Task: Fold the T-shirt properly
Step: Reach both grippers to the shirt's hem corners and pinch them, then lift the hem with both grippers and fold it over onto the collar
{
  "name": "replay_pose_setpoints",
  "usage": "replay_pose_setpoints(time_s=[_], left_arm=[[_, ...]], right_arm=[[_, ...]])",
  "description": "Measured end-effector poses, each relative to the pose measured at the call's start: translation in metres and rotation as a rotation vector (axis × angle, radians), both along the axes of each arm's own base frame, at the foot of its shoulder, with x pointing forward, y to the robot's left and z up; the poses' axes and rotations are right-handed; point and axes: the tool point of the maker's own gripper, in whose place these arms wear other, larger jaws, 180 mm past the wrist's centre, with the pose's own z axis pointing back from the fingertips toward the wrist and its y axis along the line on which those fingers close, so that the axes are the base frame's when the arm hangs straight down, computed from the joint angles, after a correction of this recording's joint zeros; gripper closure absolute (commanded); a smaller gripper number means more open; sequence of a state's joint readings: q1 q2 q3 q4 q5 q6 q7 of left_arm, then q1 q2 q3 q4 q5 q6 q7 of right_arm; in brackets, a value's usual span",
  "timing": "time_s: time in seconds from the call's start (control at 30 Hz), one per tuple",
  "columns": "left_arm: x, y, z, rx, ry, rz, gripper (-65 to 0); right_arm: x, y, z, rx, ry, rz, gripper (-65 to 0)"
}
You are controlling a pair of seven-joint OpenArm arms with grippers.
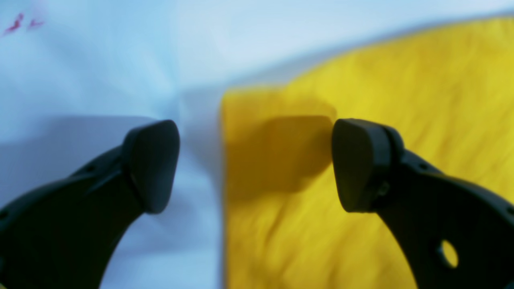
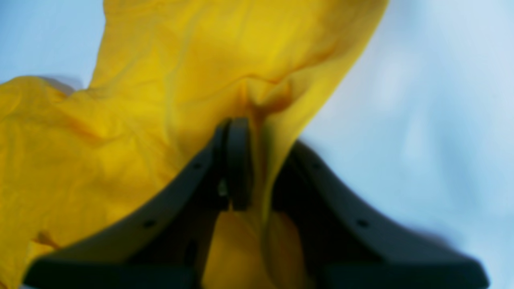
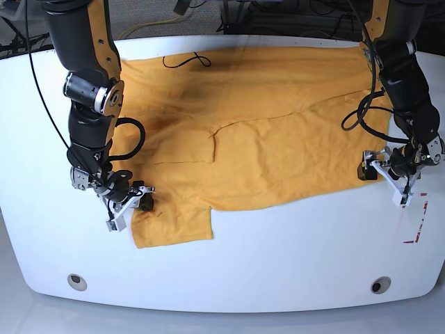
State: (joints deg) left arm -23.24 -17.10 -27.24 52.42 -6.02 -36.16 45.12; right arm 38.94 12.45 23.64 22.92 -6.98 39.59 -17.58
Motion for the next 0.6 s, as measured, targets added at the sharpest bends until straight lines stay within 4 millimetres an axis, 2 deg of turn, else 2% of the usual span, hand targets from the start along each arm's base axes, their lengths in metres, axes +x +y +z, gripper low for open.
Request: replay_pose_setpoints(time_s=[0.17,0.23,0.33,0.4,0.5,0.6], left_arm=[[0.012,-0.008,0.001,-0.049,-0.018,0.006,-55.3],[0.016,-0.011,0.001,-0.06,-0.02,0.006,-52.1],[0.018,-0.017,0.001,-0.073,-0.025,0.004,-37.2],[0.02,-0.021,-0.001,-0.079,-0.033,0.004,-17.5],[0.025,-0.022,0.002,-0.083,-0.077,0.01,-1.8],[0.028,-0.021,0.003,-0.066,-0.088,0.012,0.0]], right_arm=[[0.0,0.001,0.0,0.005,-0.001,-0.001,-7.6],[0.0,0.001,0.0,0.006,-0.002,-0.002,-7.5],[0.0,0.001,0.0,0.006,-0.002,-0.001,-7.3],[0.0,0.001,0.0,0.005,-0.002,0.0,-7.3],[0.002,0.0,0.003,-0.004,-0.01,0.001,-7.0],[0.004,-0.004,0.008,-0.037,-0.017,0.011,-2.9]])
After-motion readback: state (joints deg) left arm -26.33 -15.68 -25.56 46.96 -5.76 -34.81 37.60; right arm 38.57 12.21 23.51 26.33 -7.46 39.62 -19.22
